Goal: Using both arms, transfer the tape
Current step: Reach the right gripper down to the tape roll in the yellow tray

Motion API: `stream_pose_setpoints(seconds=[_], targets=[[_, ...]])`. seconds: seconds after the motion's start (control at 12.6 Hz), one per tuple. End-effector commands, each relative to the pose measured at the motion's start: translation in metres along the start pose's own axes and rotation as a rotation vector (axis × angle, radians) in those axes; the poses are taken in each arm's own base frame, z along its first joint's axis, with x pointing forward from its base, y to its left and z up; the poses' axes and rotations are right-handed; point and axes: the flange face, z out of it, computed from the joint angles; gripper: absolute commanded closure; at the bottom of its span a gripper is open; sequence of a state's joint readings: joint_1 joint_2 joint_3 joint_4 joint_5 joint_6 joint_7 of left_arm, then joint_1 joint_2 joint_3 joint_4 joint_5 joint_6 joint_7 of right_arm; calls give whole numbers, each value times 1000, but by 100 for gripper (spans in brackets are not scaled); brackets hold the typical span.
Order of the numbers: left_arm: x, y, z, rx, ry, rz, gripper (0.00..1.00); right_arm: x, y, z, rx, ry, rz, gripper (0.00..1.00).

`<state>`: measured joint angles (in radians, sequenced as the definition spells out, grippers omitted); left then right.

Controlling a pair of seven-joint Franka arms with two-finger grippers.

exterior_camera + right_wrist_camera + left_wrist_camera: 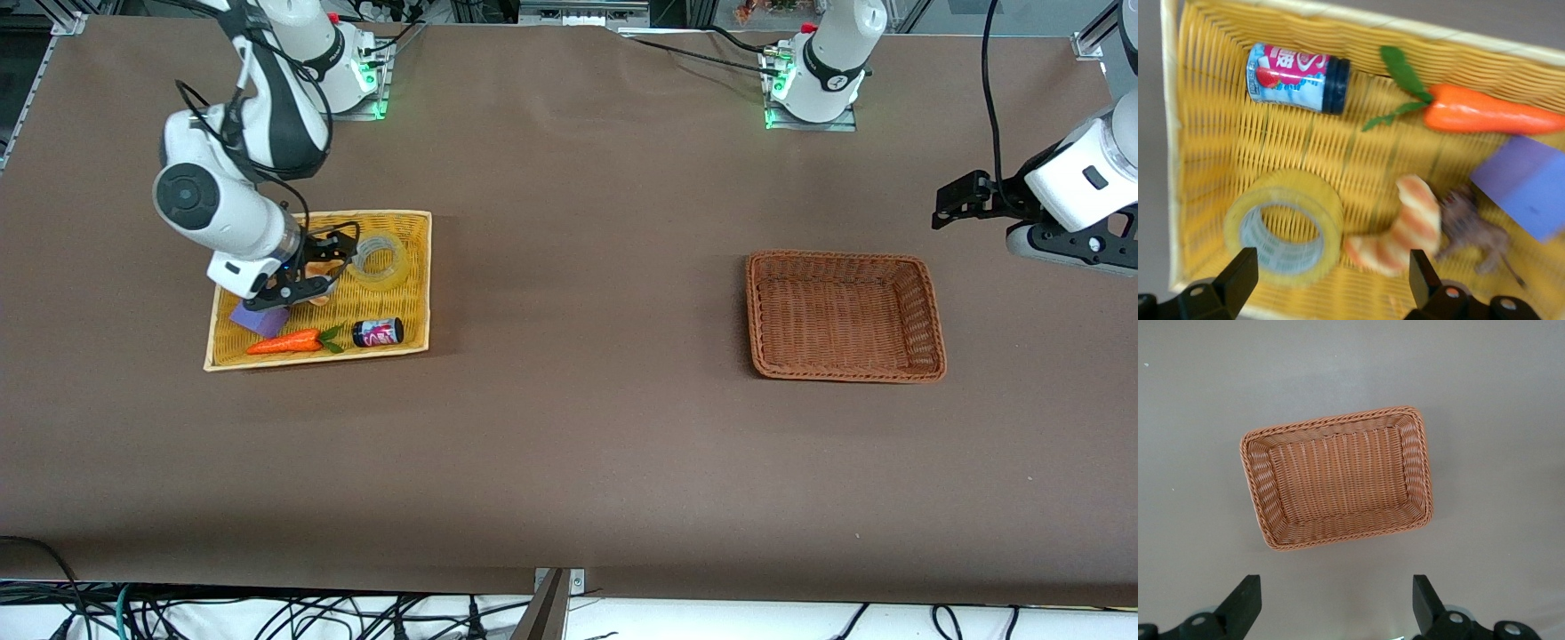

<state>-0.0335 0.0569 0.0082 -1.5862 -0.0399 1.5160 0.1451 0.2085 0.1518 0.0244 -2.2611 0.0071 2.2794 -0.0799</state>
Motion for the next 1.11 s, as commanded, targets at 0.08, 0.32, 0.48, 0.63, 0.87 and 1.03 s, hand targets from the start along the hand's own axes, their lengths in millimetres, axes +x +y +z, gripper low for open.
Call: stream_pose_setpoints(seconds=[0.08,0.32,0.48,0.63,0.87,1.03], targets=[[4,-1,-6,-23,16,16,0,-13,-18,56,-2,64,-54,0],[4,0,-6,-23,16,17,0,-11,-17,78,0,62,-71,0],[4,-1,-6,-23,16,16,0,-12,-17,87,2,47,-71,32],[4,0,-6,-23,16,17,0,-13,-17,88,3,37,-71,79],[4,0,-6,-23,14,19,0,-11,-17,81,2,42,-71,100],[4,1,-6,-23,14,20,0,-6,-18,64,1,40,-76,100]])
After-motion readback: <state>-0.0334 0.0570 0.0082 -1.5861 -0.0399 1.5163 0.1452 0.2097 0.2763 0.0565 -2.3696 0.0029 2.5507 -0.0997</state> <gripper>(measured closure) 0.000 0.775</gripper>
